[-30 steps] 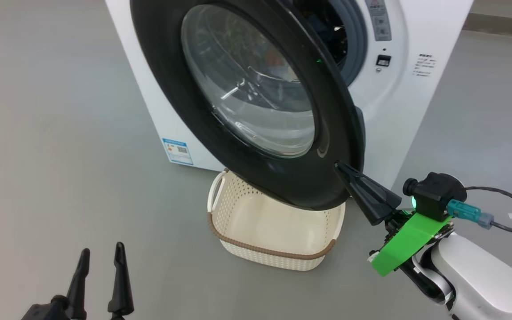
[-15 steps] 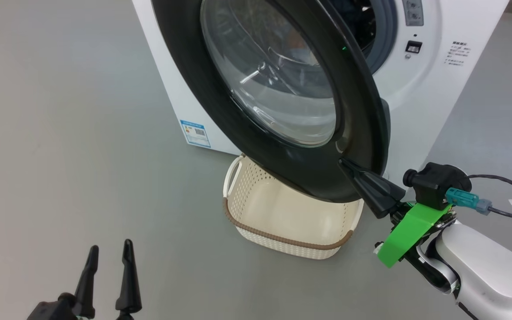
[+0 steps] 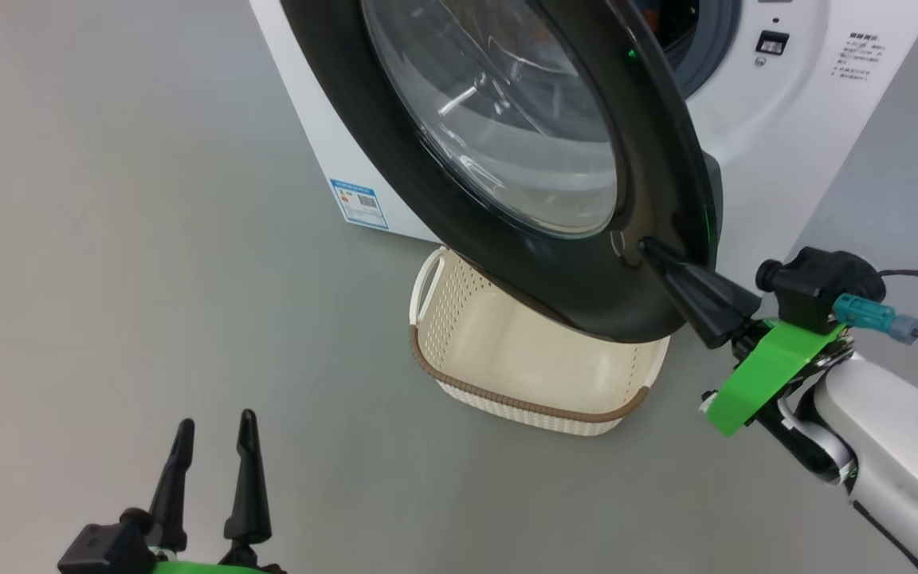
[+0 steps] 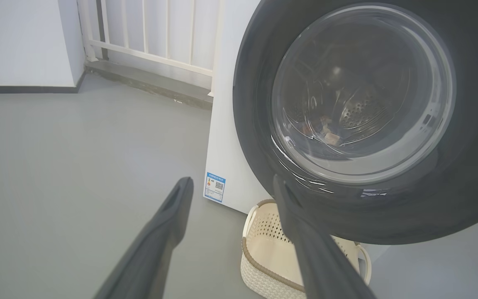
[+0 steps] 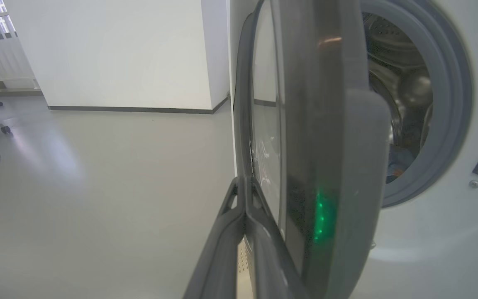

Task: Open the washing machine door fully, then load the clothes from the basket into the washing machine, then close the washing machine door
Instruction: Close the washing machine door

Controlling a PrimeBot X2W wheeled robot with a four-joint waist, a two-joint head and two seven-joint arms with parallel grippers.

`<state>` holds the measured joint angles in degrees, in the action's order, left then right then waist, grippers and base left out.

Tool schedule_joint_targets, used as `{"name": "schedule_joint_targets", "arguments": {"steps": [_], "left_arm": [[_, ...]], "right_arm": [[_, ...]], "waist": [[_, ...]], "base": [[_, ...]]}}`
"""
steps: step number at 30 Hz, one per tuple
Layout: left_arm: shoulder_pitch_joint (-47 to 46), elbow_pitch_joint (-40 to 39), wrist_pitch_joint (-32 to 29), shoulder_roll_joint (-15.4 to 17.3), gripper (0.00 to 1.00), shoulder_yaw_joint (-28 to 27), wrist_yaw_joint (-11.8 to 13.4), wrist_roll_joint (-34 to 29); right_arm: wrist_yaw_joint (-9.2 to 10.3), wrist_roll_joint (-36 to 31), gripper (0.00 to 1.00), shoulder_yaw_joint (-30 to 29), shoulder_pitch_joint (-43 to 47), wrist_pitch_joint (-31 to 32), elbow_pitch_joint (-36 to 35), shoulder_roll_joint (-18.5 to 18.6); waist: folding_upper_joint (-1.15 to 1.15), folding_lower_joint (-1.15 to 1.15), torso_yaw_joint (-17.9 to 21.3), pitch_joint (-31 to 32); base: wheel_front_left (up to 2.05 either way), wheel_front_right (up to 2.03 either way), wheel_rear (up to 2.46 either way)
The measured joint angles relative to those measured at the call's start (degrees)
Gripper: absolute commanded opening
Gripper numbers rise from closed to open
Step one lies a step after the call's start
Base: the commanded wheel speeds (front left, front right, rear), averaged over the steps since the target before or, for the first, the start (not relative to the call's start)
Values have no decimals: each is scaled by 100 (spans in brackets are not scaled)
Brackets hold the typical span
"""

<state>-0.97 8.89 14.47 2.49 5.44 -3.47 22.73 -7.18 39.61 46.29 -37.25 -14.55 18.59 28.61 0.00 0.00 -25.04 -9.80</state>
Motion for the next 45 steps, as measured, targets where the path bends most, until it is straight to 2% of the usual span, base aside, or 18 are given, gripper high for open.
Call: {"name": "schedule_joint_targets", "arguments": {"steps": [8,13,20,28,39,45], "left_arm": [[-153,-113,0,-5,100,159,51,0],[-166,-164,0,-10,100,223,97,42],[-427,-315,11,-16,100,342,157,49],[-604,-412,14,-27,100,509,259,148],[-733,-488,15,-41,100,643,312,264],[-735,-511,15,-45,100,688,360,301]], "right_arm": [[-33,21,0,-58,-286,0,-23,231],[-33,20,0,-245,-547,0,-43,522],[-33,45,0,-408,-1111,0,-36,900],[-33,337,0,-360,-1841,0,60,1155],[-32,675,0,353,-3073,-16,543,1516],[-41,864,0,843,-3643,-15,726,1577]], "waist": [[0,0,5,-317],[0,0,19,-550],[0,0,23,-925],[0,0,-27,-1358],[0,0,-229,-1759],[0,0,-320,-1846]], "base": [[0,0,0],[0,0,0],[0,0,0],[0,0,0],[0,0,0],[0,0,0]]}}
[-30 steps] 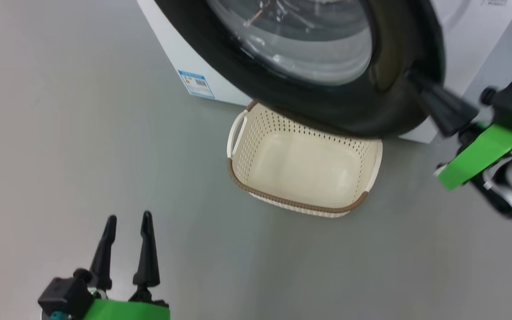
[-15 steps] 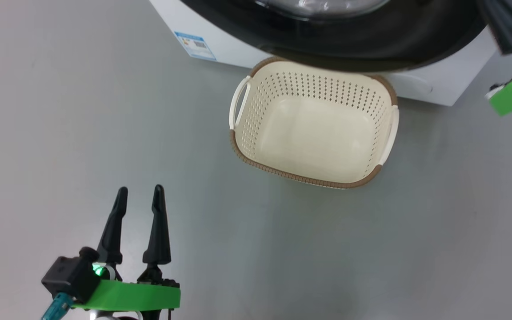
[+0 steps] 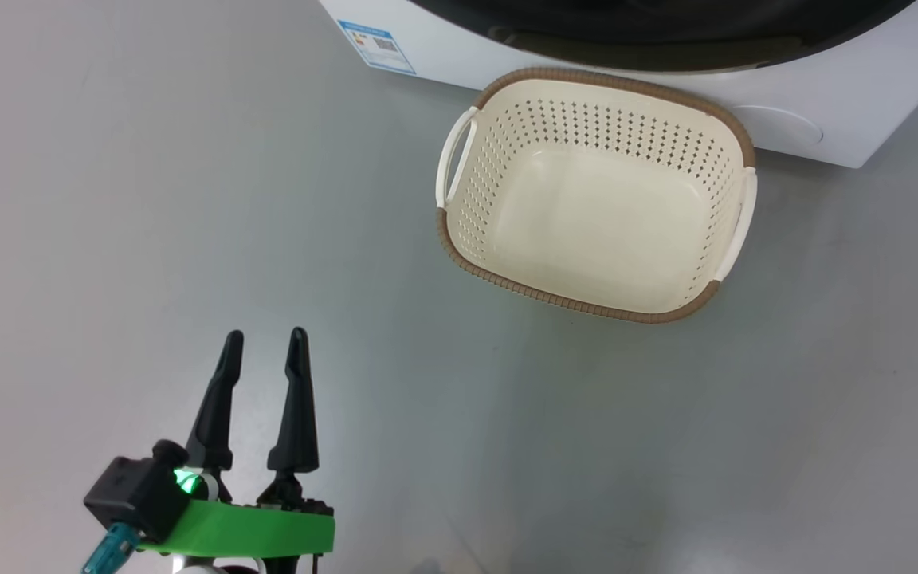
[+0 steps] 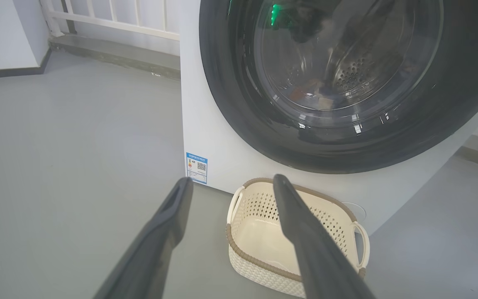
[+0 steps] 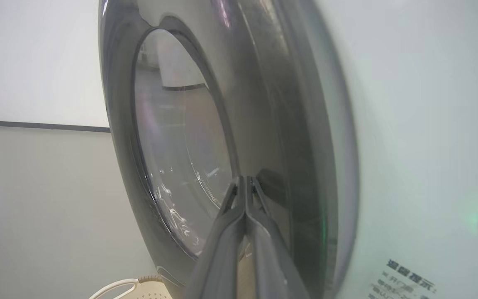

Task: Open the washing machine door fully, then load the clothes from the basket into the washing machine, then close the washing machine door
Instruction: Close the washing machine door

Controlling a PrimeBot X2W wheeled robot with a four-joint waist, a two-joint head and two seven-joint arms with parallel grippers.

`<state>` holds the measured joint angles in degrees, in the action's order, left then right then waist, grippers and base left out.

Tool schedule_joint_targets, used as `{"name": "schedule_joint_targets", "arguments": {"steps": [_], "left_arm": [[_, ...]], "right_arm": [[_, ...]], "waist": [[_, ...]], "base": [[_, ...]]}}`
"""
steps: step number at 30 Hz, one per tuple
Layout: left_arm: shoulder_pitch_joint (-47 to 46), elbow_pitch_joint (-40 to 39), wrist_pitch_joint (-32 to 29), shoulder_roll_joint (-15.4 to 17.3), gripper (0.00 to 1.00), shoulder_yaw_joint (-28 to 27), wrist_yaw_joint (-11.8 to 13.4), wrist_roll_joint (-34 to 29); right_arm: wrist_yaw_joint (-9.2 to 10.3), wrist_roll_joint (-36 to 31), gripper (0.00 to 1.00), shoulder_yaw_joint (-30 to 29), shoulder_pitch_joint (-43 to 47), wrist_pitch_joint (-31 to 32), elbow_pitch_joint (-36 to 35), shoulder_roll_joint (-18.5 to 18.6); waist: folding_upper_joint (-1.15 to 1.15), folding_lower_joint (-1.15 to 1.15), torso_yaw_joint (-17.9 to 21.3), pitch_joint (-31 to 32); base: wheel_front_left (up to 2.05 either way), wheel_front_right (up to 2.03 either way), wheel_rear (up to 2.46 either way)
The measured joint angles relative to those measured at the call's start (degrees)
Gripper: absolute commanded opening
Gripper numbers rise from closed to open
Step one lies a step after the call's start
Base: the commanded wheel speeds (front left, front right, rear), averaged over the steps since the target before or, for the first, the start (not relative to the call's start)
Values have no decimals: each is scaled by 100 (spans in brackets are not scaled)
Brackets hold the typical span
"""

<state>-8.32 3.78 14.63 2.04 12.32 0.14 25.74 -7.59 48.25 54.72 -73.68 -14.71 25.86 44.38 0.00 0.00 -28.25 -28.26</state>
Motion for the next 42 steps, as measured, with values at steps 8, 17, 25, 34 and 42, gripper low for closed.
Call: {"name": "schedule_joint_targets", "arguments": {"steps": [8,17,25,34,42], "left_arm": [[-97,0,0,0,100,54,43,45],[-110,1,0,0,100,42,43,45],[-110,51,0,0,100,-52,34,-14],[-109,219,0,2,100,-254,-112,-131],[-108,436,0,3,100,-538,-271,-357]], "right_arm": [[-96,190,0,353,-361,-10,413,-105],[-93,313,0,492,-396,-1,546,-181],[-32,517,95,415,-188,-2,322,-200],[-32,503,100,185,566,-2,-214,-510],[-32,371,100,-398,1451,-2,-682,-686]], "waist": [[0,0,-20,-7],[0,0,48,119],[0,0,207,356],[0,0,532,737],[0,0,978,1142]], "base": [[0,0,0],[0,0,0],[0,0,0],[0,0,0],[0,0,0]]}}
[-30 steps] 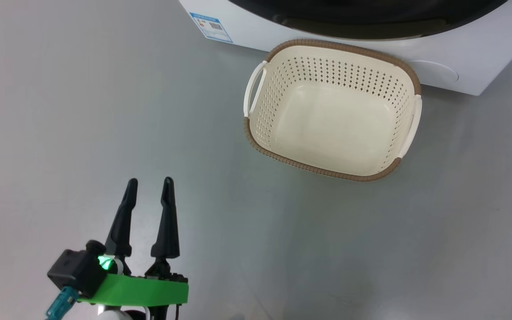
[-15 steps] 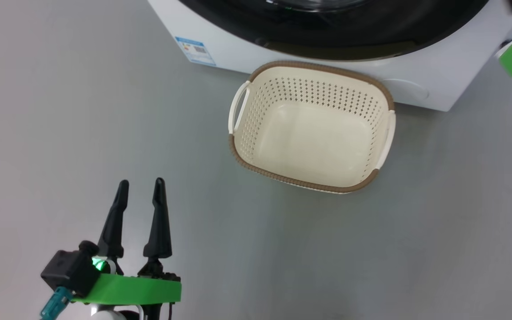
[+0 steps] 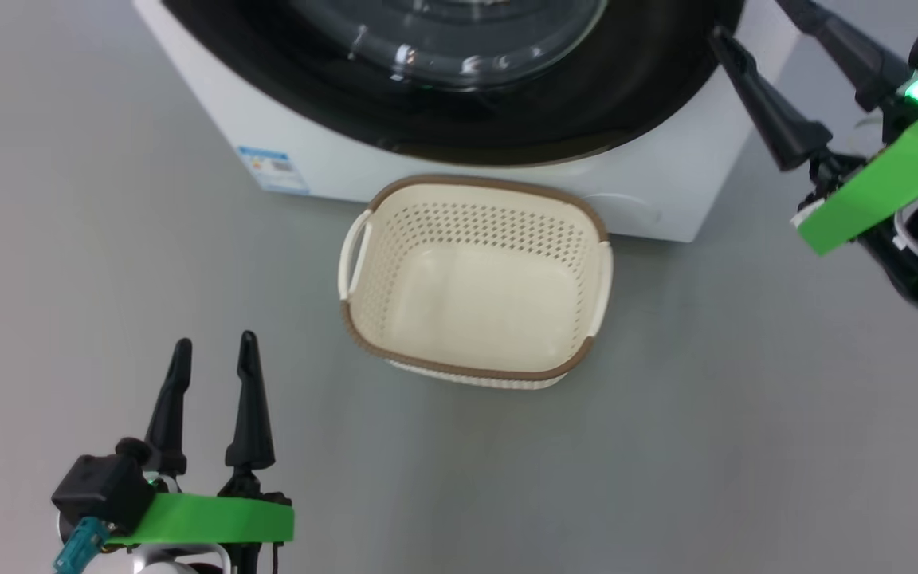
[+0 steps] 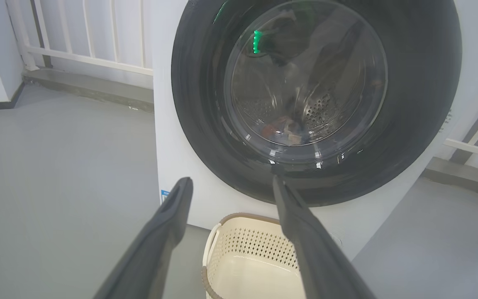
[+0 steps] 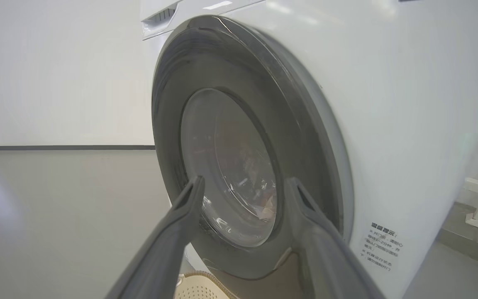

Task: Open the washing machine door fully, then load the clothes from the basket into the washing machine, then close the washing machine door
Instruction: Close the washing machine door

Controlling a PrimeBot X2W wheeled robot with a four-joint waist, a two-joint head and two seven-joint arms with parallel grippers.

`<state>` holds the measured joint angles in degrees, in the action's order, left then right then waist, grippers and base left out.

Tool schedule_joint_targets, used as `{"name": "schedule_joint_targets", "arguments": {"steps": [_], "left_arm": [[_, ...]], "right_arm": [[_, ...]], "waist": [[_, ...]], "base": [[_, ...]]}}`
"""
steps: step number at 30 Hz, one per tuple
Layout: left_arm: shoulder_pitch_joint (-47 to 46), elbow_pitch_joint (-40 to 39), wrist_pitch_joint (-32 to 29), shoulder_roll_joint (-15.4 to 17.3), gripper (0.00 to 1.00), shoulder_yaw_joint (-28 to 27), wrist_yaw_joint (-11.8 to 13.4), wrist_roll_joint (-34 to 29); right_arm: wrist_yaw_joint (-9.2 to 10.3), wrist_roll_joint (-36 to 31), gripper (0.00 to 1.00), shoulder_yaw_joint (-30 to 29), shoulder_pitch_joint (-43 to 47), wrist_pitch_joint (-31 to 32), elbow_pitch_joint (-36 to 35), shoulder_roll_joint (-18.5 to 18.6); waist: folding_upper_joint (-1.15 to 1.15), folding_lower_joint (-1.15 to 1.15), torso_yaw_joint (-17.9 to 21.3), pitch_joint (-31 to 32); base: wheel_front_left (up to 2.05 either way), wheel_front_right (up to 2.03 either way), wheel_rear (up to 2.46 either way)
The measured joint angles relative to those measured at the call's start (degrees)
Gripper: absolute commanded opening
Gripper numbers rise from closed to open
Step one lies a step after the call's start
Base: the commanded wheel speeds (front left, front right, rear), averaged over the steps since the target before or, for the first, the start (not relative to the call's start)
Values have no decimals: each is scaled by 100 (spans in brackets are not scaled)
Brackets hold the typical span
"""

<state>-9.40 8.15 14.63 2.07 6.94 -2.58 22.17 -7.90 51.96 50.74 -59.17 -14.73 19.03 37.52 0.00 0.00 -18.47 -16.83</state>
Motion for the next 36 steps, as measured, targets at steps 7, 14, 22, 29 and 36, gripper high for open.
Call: {"name": "schedule_joint_targets", "arguments": {"steps": [7,14,22,29,36], "left_arm": [[26,160,0,12,100,-224,-151,-122],[55,227,0,22,100,-356,-226,-167],[165,281,0,40,100,-509,-252,-221],[330,282,0,47,100,-576,-286,-269],[376,281,0,48,100,-582,-293,-275]], "right_arm": [[0,-263,100,-579,896,0,-320,-200],[0,-253,100,-1072,1828,1,-615,-269],[2,-542,100,-1656,2772,0,-886,-394],[2,-789,100,-2293,3539,1,-995,-702],[19,-1218,100,-3054,4302,0,-993,-1029]], "waist": [[0,0,493,358],[0,0,1014,681],[0,0,1525,973],[0,0,1880,1172],[0,0,2120,1347]], "base": [[0,0,0],[0,0,0],[0,0,0],[0,0,0],[0,0,0]]}}
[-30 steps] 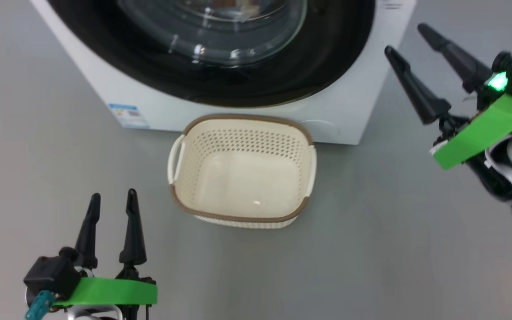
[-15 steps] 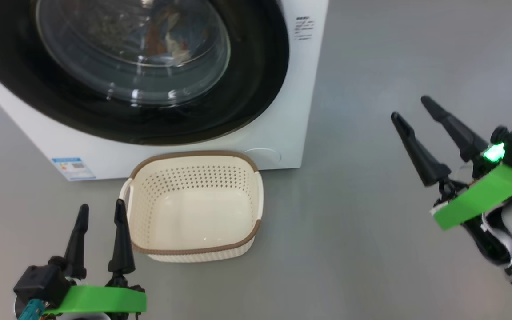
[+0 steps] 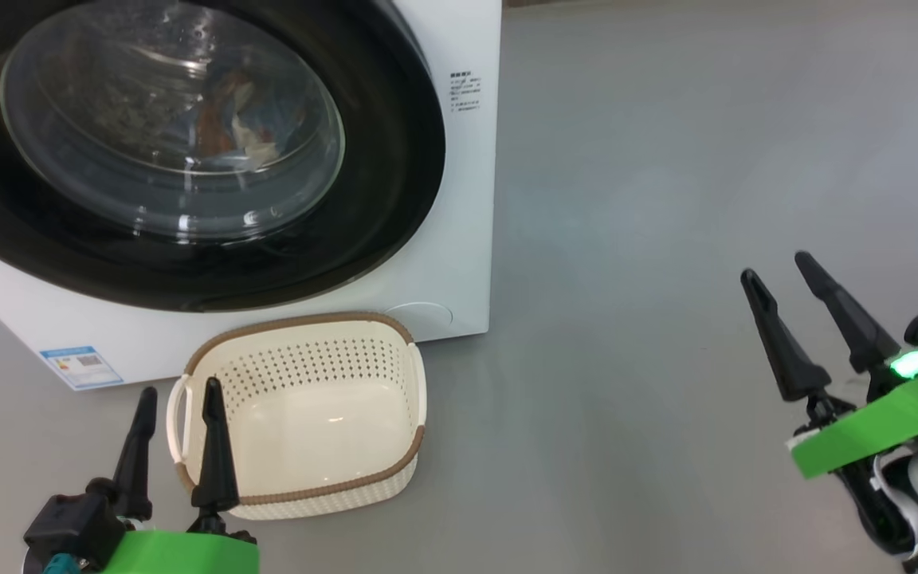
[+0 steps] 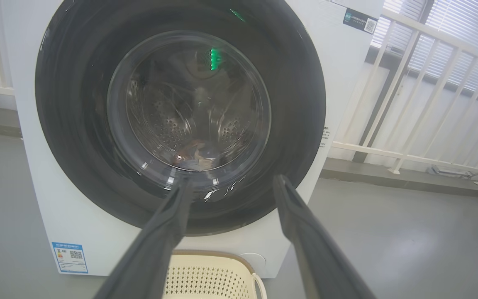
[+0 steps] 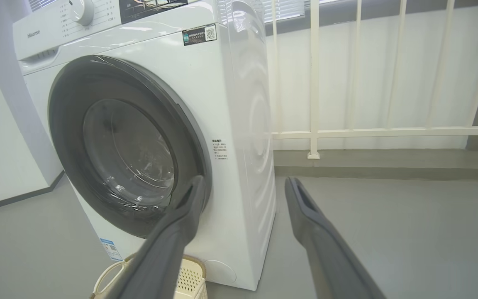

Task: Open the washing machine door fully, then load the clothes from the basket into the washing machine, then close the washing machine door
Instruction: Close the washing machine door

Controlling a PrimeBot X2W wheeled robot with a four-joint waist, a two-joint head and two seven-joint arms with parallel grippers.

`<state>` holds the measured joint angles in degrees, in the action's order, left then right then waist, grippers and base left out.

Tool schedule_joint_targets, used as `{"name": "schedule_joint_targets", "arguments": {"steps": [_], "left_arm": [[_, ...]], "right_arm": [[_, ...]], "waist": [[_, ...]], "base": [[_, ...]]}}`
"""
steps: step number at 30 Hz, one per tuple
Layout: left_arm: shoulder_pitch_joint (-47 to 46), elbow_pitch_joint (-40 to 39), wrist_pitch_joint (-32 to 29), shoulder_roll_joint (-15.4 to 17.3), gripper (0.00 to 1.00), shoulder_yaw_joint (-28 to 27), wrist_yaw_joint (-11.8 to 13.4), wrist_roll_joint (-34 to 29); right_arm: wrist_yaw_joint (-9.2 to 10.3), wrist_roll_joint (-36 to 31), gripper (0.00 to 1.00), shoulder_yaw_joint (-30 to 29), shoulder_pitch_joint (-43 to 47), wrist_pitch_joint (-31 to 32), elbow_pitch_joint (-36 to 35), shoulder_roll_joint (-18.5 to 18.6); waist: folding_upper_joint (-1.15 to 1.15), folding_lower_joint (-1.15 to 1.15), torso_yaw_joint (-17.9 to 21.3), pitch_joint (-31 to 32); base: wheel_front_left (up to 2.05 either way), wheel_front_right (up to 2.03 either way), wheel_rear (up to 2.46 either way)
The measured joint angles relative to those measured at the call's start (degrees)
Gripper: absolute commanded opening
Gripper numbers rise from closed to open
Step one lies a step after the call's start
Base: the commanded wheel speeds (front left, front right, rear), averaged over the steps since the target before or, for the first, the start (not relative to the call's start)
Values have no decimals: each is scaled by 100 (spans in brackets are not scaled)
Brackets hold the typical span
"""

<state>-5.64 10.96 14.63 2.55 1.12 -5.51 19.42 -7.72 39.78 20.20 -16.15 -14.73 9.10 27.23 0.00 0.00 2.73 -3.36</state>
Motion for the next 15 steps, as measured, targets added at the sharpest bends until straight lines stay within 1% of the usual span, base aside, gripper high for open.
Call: {"name": "schedule_joint_targets", "arguments": {"steps": [6,9,15], "left_arm": [[12,1,0,-1,100,-7,-51,36],[14,11,0,4,100,-3,-48,8],[15,57,0,3,100,12,-48,9]], "right_arm": [[8,-271,100,-211,371,1,52,-219],[8,-458,100,-245,410,1,127,-252],[8,-514,100,-367,410,1,162,-381]], "waist": [[0,0,73,87],[0,0,95,98],[0,0,80,88]], "base": [[0,0,0],[0,0,0],[0,0,0]]}}
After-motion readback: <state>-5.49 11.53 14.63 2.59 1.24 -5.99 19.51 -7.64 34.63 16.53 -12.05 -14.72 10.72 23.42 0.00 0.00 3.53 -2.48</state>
